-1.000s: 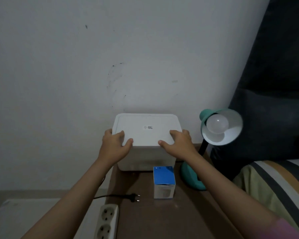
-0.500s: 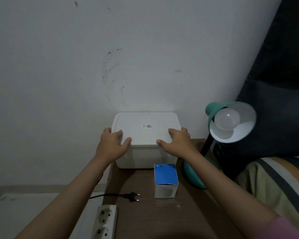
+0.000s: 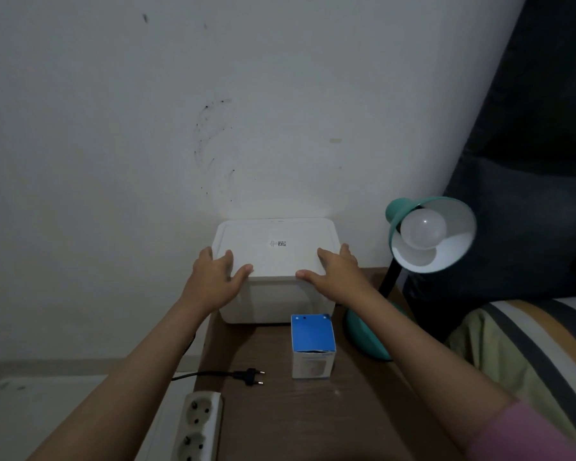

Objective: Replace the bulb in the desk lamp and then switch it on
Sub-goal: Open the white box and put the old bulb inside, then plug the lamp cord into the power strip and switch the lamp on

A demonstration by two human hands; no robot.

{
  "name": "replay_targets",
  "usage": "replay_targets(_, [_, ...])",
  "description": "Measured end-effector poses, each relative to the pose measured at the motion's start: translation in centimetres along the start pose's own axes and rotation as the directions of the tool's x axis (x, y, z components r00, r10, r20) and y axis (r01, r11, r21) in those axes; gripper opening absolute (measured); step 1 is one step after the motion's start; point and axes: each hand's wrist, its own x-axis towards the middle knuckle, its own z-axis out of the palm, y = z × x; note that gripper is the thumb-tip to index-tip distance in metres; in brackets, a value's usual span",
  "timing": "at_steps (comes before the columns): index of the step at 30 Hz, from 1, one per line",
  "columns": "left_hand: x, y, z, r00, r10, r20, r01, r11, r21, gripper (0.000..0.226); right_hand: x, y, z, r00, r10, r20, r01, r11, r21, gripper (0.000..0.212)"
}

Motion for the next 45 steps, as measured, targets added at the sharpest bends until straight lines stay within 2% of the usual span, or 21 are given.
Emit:
replay_targets(3, [-0.3,-0.1,0.6,1.000,-0.002,-0.015,0.002,0.999,-0.035,0.059,-0.6,0.3,0.4,1.000,-0.021,-0.010,0.021,1.000,-0.007,0.081])
replay_targets(13, [-0.9,-0.4,1.6,1.000,-0.020,-0.016,0.019,0.996,-0.087,0.063,-1.6,1.4,1.4,0.994,-0.100,-0.052,0.100,0.995,-0.009,0.076])
replay_targets(21, [-0.6,-0.5,1.3,1.000,-0.022,0.012,0.022,0.999,-0.045,0.066,-1.6,1.3,1.4,0.993,-0.099,-0.062,0.098,0.995,-0.021,0.076])
replay_targets(27, [0.2,-0.3,0.5,0.997,-0.048,0.054,0.045,0.997,0.068,0.067,-1.2,1.0,0.5,0.996,-0.081,-0.032,0.080,0.997,-0.011,0.076])
replay_targets(30, [-0.2,0.5,-0.1,0.999,-0.050,0.009,0.049,0.996,0.074,0.060,-1.1,0.6,-0.2,0.995,-0.083,-0.055,0.081,0.996,-0.037,0.068])
replay_targets(32, [-1.0,1.0,-0.4,0.998,-0.038,-0.049,0.040,0.998,0.052,0.064,-1.3,0.3,-0.5,0.992,-0.096,-0.083,0.092,0.995,-0.049,0.064])
replay_targets(36, [-4.4,1.0,-1.1,0.990,-0.023,-0.140,0.015,0.998,-0.057,0.063,-3.4,-1.3,-0.4,0.948,-0.254,-0.194,0.268,0.962,0.049,0.053])
replay_targets(40, [-10.3,-0.4,-1.0,0.992,-0.037,-0.123,0.028,0.997,-0.076,0.058,-7.1,-3.1,0.9,0.834,-0.476,-0.279,0.511,0.857,0.066,0.040])
replay_targets(42, [-13.3,-1.5,-0.5,0.992,-0.070,-0.101,0.064,0.996,-0.064,0.063,-8.7,-3.6,2.4,0.811,-0.522,-0.263,0.554,0.830,0.062,0.036])
replay_targets(45, [-17.7,-2.9,0.4,0.988,-0.146,-0.044,0.143,0.987,-0.070,0.073,-10.9,-4.6,4.8,0.831,-0.518,-0.201,0.544,0.833,0.102,0.027])
